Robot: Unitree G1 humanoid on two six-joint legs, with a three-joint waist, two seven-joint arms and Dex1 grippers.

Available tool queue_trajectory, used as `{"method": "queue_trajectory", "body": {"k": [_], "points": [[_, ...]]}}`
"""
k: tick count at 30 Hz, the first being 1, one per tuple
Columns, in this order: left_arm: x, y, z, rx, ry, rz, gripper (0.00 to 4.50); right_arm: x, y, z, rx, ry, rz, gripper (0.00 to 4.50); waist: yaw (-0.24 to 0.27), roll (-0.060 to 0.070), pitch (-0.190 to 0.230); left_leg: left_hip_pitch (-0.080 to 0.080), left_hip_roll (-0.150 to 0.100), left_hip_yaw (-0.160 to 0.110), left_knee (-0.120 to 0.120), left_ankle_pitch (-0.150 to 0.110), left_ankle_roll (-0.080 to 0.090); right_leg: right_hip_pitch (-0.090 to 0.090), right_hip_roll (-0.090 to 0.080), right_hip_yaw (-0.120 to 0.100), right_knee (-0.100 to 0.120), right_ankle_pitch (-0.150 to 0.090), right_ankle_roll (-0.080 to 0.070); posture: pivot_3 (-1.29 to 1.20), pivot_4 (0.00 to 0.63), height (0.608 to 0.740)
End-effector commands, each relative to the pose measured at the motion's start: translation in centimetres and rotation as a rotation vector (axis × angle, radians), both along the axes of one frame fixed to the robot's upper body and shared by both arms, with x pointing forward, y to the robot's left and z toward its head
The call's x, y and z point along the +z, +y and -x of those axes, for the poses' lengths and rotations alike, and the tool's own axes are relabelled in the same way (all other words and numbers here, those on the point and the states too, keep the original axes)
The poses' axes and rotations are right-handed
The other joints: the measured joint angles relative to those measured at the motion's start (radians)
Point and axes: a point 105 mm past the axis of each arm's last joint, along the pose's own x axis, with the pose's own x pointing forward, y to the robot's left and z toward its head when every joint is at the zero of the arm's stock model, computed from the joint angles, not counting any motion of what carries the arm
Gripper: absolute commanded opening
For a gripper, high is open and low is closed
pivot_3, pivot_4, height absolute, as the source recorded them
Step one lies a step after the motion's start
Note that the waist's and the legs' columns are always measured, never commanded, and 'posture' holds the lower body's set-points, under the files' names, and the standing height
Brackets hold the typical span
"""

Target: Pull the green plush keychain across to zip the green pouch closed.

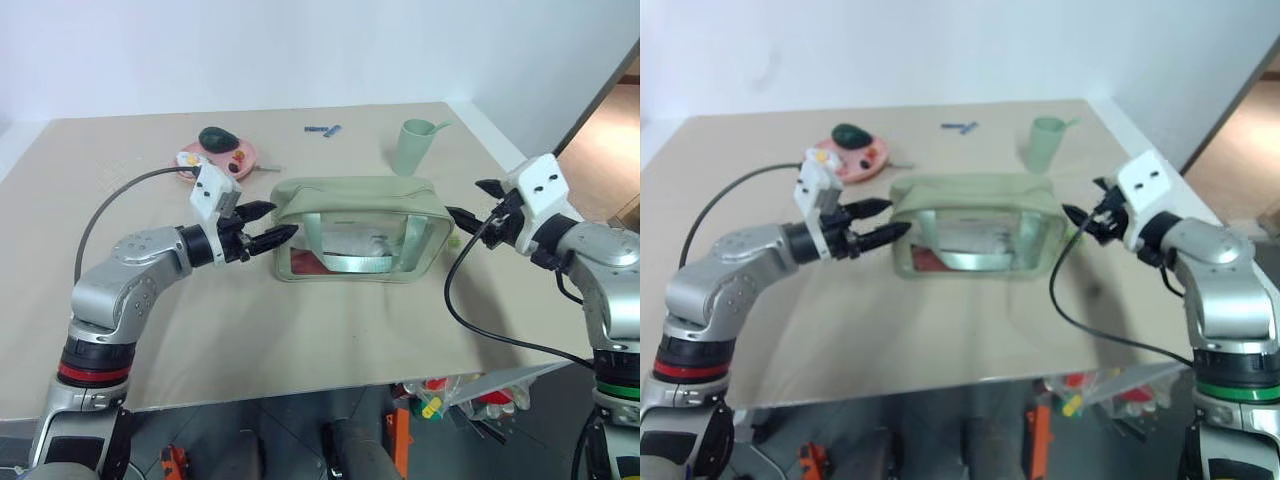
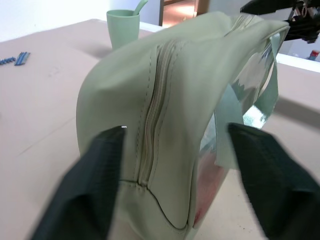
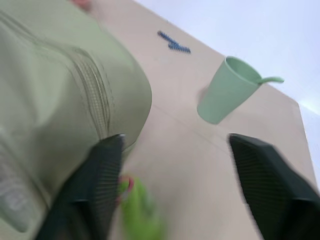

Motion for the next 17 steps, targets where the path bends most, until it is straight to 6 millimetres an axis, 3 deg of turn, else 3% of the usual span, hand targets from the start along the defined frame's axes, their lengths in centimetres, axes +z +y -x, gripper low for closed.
{"method": "queue_trajectory", "body": {"k": [1,5,8,11,17], "points": [[2.3,0.9,0.5,-0.012,-0.096,0.0,4.5,2.5,0.4,2.6,0.082,-0.06,0.008,4.48,0.0,0.0,0.0,0.0,0.0,0.0,0.0,0.0,0.0,0.0,0.0,0.0,0.0,0.0,0.0,0.0,0.15,0.74],[3.1,2.4,0.9,0.014,-0.139,-0.019,4.5,2.8,0.5,4.7,0.111,-0.02,-0.019,4.48,-0.002,0.0,0.0,0.0,0.0,0.0,0.0,0.0,0.0,0.0,0.0,0.0,0.0,0.0,0.0,0.0,0.15,0.74],[2.3,3.5,1.5,0.032,-0.13,-0.047,4.5,2.4,1.1,6.4,0.14,0.066,-0.07,4.48,-0.003,0.0,0.0,0.001,0.001,0.001,0.0,0.0,0.0,0.0,0.001,0.001,0.0,0.0,0.0,0.0,0.15,0.74],[-0.7,3.9,2.7,0.067,-0.107,-0.157,4.5,-0.2,3.5,8.6,0.221,0.185,-0.093,4.48,-0.002,0.0,0.0,0.002,0.001,0.0,-0.001,0.0,0.0,0.001,0.001,0.0,0.0,0.0,-0.001,0.0,0.15,0.74],[-3.8,3.4,3.7,0.128,-0.088,-0.168,4.5,-4.6,4.5,10.0,0.183,0.266,-0.13,4.48,0.003,-0.001,0.0,0.0,0.0,-0.001,0.001,0.0,0.0,0.001,0.0,0.001,0.0,-0.001,0.0,0.0,0.15,0.74]]}}
